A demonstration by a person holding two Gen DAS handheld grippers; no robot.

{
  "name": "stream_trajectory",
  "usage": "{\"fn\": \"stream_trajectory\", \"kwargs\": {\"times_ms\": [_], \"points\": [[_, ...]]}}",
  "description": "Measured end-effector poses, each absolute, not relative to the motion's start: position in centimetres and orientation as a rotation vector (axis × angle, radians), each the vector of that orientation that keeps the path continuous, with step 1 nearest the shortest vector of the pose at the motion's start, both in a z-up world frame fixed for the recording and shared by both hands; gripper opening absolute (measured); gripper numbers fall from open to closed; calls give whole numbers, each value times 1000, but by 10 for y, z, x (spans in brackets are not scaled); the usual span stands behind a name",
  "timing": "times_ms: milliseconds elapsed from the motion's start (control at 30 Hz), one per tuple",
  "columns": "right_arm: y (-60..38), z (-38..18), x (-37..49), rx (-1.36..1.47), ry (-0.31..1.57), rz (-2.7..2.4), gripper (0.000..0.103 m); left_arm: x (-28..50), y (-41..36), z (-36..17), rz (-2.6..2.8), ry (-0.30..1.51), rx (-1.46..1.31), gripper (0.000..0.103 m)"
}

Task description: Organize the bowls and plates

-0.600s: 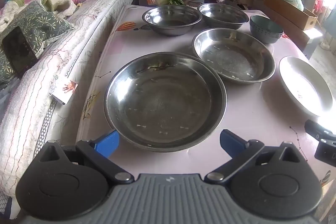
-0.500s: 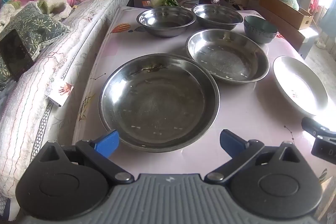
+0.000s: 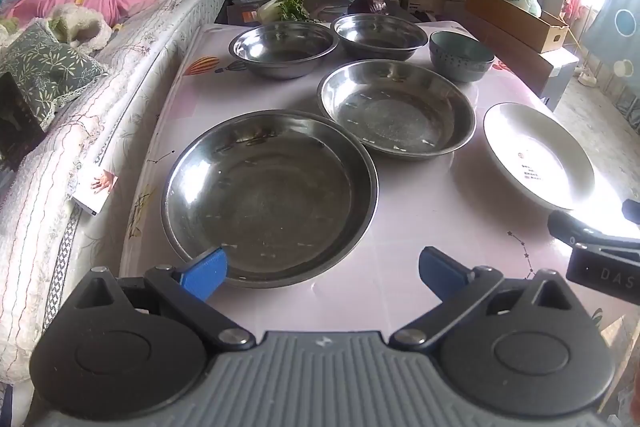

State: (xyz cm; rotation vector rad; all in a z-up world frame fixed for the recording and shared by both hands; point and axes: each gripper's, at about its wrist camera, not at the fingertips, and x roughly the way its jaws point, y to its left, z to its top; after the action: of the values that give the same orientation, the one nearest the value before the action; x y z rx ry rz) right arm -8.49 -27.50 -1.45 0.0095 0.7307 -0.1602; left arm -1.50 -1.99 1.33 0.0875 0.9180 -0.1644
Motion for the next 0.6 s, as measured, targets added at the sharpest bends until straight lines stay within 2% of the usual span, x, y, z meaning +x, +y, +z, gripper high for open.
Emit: {"fn": "stream_trajectory", "kwargs": {"times_ms": [600], "points": [[-267, -9, -85, 5, 744, -161, 102, -16, -14, 15, -157, 910, 74, 103]]}}
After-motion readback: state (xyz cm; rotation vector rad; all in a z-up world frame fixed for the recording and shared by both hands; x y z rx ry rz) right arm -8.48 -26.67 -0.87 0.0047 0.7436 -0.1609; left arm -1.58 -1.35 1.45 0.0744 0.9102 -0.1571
